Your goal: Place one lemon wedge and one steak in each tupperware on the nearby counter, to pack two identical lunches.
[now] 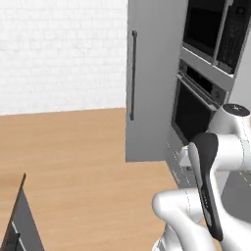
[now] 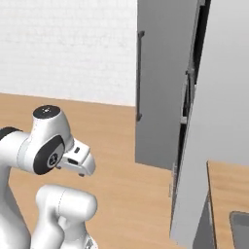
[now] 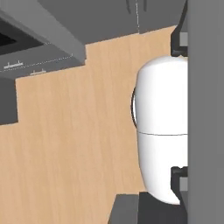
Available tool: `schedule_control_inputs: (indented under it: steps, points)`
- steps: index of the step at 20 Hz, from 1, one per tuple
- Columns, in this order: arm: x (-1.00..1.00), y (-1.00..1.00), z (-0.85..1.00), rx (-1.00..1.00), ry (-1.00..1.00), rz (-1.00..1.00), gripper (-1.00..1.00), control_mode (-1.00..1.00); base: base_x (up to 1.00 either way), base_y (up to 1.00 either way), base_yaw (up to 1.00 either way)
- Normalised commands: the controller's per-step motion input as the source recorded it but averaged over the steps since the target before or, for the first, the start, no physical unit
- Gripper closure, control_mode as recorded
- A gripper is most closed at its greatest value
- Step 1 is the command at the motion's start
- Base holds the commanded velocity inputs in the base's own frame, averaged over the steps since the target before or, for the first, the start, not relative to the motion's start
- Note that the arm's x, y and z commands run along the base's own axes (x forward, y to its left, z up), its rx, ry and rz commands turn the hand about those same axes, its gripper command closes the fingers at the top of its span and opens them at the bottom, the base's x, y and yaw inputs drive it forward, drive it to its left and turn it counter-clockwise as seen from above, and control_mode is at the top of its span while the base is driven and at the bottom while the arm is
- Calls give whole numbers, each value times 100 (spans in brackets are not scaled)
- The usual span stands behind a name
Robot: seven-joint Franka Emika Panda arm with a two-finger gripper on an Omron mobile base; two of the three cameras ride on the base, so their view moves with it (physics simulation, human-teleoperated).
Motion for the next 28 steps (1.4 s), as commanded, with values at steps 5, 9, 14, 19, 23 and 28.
schedule_control_inputs:
  steps: [5, 9, 14, 19, 23, 28]
  points:
    - [0, 0, 0, 0, 0, 0, -100, 100, 100, 47, 18]
    - [0, 0, 0, 0, 0, 0, -100, 100, 100, 77, 7]
    - [0, 0, 0, 0, 0, 0, -100, 100, 100, 63, 0]
    - [0, 0, 0, 0, 0, 0, -100, 100, 100, 12, -5]
    - [0, 0, 0, 0, 0, 0, -100, 100, 100, 0, -4]
    - [0, 0, 0, 0, 0, 0, -100, 100, 100, 0, -2]
